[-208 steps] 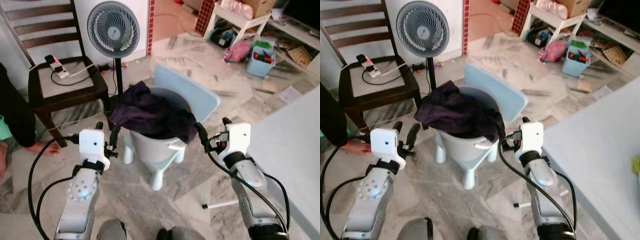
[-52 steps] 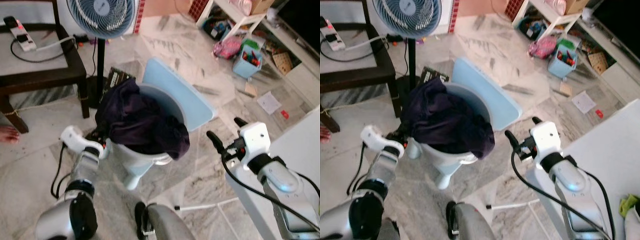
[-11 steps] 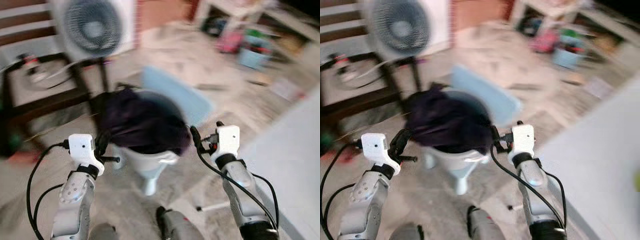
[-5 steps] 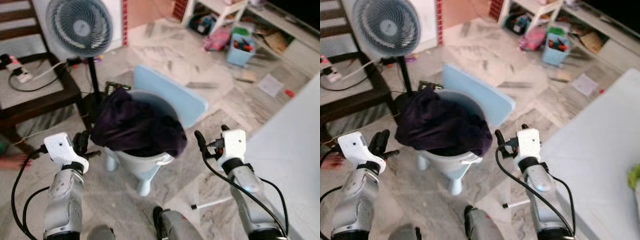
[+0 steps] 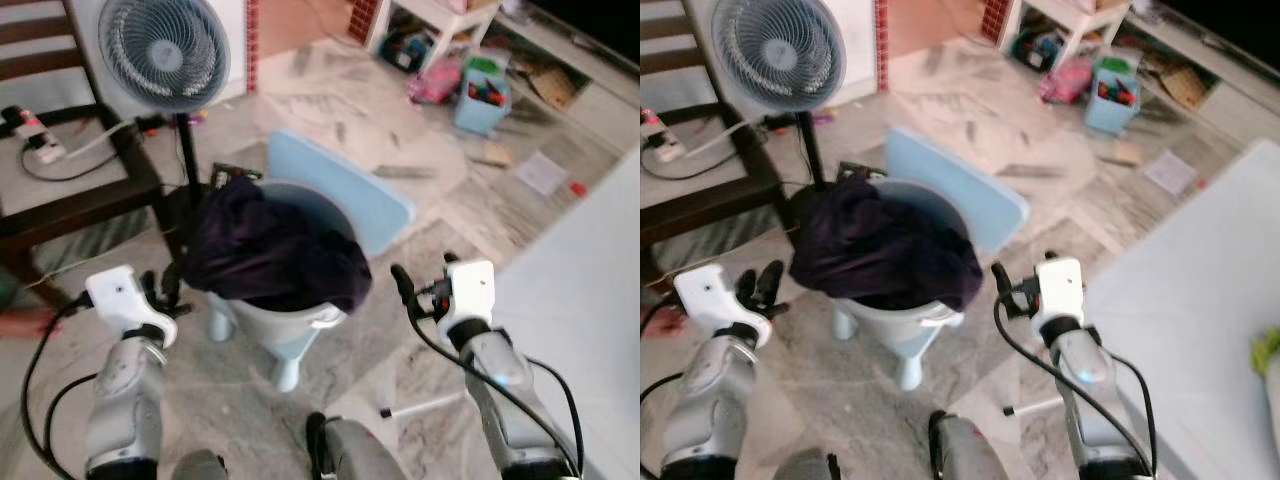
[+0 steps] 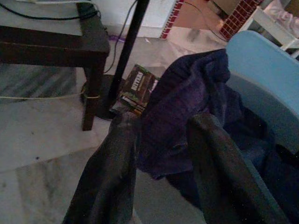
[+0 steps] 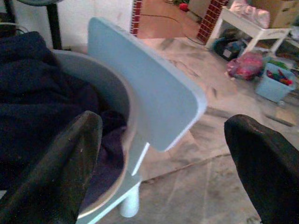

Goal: Hang hanger

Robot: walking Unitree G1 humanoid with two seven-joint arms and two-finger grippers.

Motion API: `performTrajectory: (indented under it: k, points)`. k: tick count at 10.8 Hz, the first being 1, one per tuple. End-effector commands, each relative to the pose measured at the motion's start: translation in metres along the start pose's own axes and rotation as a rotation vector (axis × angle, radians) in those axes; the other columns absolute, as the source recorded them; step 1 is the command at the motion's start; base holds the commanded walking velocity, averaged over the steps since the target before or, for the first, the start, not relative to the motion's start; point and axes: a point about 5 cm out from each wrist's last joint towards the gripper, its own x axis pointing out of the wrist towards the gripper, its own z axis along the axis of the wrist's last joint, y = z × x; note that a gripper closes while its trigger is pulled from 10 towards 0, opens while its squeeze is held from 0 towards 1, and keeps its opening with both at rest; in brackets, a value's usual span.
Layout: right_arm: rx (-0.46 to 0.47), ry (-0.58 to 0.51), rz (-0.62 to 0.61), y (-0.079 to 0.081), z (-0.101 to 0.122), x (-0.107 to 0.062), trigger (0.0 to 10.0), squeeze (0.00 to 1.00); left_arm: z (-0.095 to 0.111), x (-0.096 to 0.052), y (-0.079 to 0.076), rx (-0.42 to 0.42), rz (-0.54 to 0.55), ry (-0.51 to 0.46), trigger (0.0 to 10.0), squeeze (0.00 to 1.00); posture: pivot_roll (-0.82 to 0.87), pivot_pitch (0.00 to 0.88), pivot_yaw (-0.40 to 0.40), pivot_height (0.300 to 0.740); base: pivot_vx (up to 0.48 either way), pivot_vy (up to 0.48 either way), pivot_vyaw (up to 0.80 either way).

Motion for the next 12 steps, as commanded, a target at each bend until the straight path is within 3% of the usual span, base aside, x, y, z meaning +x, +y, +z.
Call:
performTrajectory:
  k: [1, 7, 9, 10, 12]
  points:
    - [-0.005, 0.011, -0.020, -0.007, -0.001, -0.003, 10.0, 0.00, -0.001, 0.001, -0.002, -0.006, 0.000, 0.001, 10.0, 1.00, -0.05, 0.170, -0.134, 0.740, 0.000, 0.000, 0.00]
    - [-0.007, 0.013, -0.019, -0.006, -0.001, -0.003, 10.0, 0.00, -0.002, 0.003, -0.006, -0.014, -0.041, -0.001, 10.0, 1.00, -0.05, 0.169, -0.129, 0.740, 0.000, 0.000, 0.00]
    - [-0.008, 0.015, -0.018, -0.007, -0.001, -0.004, 10.0, 0.00, -0.003, 0.002, -0.008, -0.014, -0.044, 0.001, 10.0, 1.00, -0.06, 0.169, -0.133, 0.740, 0.244, 0.000, 0.00]
    - [-0.006, 0.022, -0.018, -0.007, -0.004, -0.005, 10.0, 0.00, -0.004, 0.002, -0.008, 0.012, -0.054, 0.002, 10.0, 1.00, -0.05, 0.158, -0.131, 0.740, 0.000, 0.000, 0.00]
    - [0.015, 0.056, -0.040, -0.010, -0.015, -0.012, 10.0, 0.00, 0.005, -0.008, -0.019, 0.197, -0.176, -0.058, 10.0, 1.00, -0.02, 0.147, -0.117, 0.740, 0.000, 0.000, 0.00]
